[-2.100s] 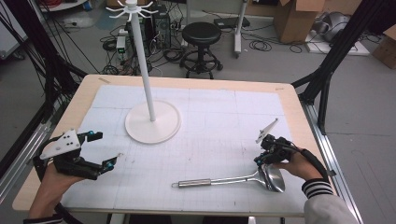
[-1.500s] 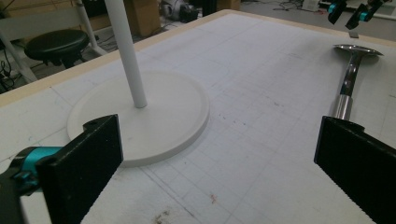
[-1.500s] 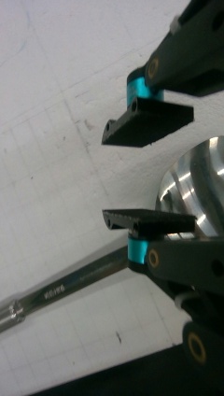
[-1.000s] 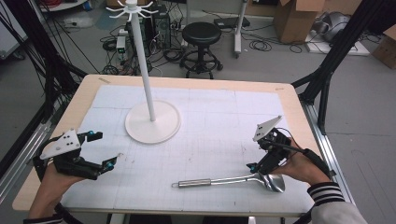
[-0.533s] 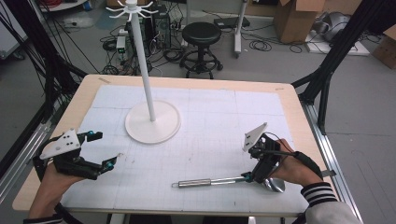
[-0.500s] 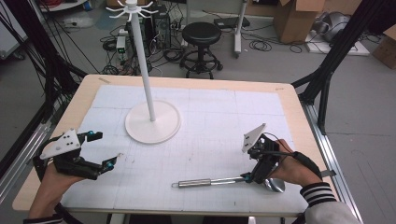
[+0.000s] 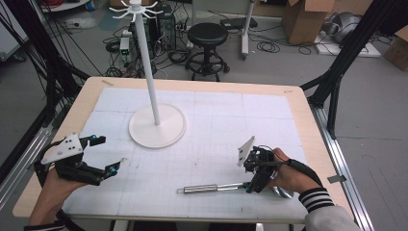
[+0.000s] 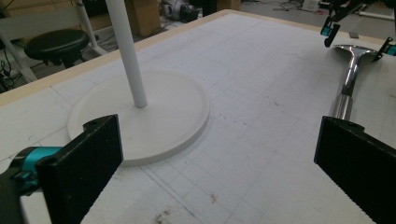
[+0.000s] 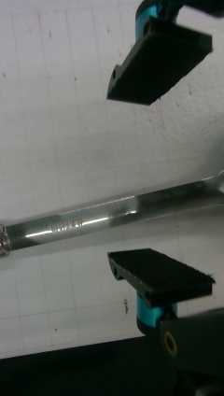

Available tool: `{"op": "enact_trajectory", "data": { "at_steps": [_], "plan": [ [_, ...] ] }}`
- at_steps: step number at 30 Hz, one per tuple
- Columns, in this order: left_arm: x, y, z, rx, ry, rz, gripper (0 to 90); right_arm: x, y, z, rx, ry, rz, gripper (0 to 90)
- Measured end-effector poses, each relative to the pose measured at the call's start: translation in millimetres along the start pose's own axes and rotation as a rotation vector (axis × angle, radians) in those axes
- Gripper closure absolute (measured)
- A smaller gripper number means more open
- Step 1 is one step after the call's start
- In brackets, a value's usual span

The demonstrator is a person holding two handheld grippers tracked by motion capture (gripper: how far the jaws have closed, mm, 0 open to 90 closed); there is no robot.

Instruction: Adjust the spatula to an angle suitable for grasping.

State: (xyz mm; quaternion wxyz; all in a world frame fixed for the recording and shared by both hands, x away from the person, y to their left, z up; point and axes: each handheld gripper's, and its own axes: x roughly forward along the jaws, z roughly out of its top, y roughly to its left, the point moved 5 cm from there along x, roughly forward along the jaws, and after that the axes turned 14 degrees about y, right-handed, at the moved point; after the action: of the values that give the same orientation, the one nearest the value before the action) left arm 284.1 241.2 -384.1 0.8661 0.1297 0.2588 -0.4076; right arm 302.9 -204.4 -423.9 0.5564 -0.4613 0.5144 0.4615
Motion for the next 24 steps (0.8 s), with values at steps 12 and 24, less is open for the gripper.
{"op": "enact_trajectory", "data": {
  "at_steps": [12,24],
  "plan": [
    [0.7,-0.9,0.1,-0.002,0.002,-0.001,1.7,15.5,9.6,7.8,-0.077,0.086,0.062,40.1],
    [0.5,-0.8,0.0,0.000,0.003,-0.001,1.7,23.7,12.3,12.3,-0.094,0.074,0.057,49.9]
  ]
}}
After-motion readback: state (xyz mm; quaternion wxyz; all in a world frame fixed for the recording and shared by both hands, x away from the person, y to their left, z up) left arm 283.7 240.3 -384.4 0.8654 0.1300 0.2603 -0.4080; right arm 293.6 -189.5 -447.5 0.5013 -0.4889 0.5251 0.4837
